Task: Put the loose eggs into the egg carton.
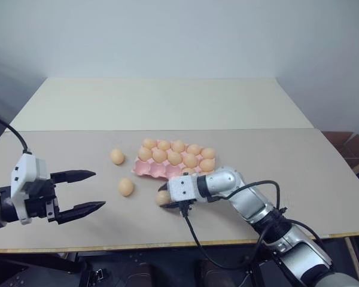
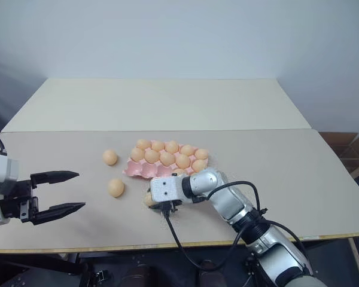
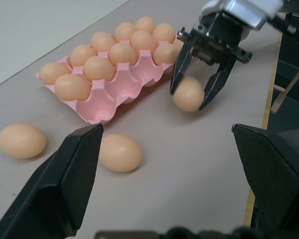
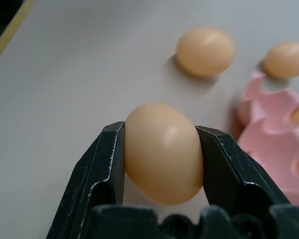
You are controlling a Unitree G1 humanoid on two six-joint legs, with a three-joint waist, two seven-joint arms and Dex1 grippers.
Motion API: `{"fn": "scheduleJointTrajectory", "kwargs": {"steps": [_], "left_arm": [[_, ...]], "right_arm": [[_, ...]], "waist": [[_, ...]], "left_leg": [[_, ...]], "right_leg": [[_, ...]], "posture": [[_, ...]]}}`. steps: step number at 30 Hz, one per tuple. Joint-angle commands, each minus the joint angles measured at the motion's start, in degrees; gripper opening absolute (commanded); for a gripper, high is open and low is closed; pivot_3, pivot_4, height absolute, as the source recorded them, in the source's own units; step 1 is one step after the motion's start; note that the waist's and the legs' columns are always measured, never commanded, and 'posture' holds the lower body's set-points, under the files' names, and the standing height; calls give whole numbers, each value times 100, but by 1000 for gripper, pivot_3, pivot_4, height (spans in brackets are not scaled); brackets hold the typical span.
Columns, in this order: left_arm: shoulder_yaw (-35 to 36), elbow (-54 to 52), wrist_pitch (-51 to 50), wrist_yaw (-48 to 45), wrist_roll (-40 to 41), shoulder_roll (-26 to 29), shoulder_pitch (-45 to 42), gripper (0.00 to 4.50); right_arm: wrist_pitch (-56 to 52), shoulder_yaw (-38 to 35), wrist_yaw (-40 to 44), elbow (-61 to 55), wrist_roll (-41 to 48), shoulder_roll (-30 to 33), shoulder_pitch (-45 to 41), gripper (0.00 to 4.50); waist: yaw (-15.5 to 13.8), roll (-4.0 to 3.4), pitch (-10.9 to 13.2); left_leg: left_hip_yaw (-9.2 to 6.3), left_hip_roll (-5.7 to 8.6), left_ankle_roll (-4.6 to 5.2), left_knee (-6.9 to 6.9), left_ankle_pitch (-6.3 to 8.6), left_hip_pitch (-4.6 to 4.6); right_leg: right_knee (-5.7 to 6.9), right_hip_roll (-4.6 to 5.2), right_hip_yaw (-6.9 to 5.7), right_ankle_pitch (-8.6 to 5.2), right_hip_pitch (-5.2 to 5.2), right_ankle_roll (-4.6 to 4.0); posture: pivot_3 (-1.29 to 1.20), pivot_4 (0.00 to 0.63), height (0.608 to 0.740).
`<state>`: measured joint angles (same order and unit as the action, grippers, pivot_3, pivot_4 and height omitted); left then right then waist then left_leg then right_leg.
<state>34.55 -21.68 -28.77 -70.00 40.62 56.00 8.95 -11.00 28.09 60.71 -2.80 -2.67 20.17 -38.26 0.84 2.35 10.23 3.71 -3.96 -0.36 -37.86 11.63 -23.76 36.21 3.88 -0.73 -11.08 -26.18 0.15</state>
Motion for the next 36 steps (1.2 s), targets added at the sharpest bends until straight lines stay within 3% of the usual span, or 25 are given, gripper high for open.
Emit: {"fn": "scheduleJointTrajectory", "kwargs": {"steps": [1, 9, 10, 16, 20, 24, 36], "left_arm": [[195, -65, 55, 43, 48, 32, -46, 4500], [79, -23, 84, 92, 15, 43, -177, 4500], [82, -31, 81, 91, 13, 40, -177, 4500], [106, -60, 73, 70, 16, 43, -152, 4500], [103, -66, 80, 68, 12, 39, -151, 4500], [104, -25, 95, 45, 1, 30, -132, 4500], [217, 516, 262, -46, -263, 50, 44, 4500]], "right_arm": [[-242, -503, -234, -277, 276, -114, -361, 1966], [-131, -468, -671, 472, -175, -49, -524, 1966], [-141, -455, -710, 517, -227, -53, -531, 2691], [-435, -620, -962, 409, -319, -75, -562, 4464], [-782, -962, -831, -55, 12, 149, -497, 4464], [-1150, -1763, -326, -701, 893, 727, -278, 4464], [-1752, -4392, 1586, -1355, 3435, 3213, 1664, 4464]], "waist": [[4, 0, 0], [-6, 3, -2], [-2, 3, -2], [18, 3, -2], [7, 3, -2], [-39, 3, -2], [-55, 3, -2]], "left_leg": [[0, -1, 0, 0, 0, 0], [1, 1, 0, 0, 0, 0], [3, 1, 0, 0, 0, 0], [2, -4, 0, 1, 0, 0], [2, -4, 0, 1, 0, 0], [2, -2, 0, 1, 0, -3], [6, 0, 0, 2, 1, 5]], "right_leg": [[0, -1, 0, 0, 0, -1], [-3, 2, 0, -2, 0, -9], [-4, 2, 2, -1, 0, -9], [-1, -6, 2, 3, -3, -6], [-1, -5, 2, 2, -2, -8], [-7, 0, -1, 3, 0, -6], [-11, 3, 4, -5, 2, -15]], "posture": [[0, 150, 740], [0, 150, 740], [0, 150, 740], [0, 150, 740], [0, 150, 740], [0, 150, 740], [0, 150, 740]]}}
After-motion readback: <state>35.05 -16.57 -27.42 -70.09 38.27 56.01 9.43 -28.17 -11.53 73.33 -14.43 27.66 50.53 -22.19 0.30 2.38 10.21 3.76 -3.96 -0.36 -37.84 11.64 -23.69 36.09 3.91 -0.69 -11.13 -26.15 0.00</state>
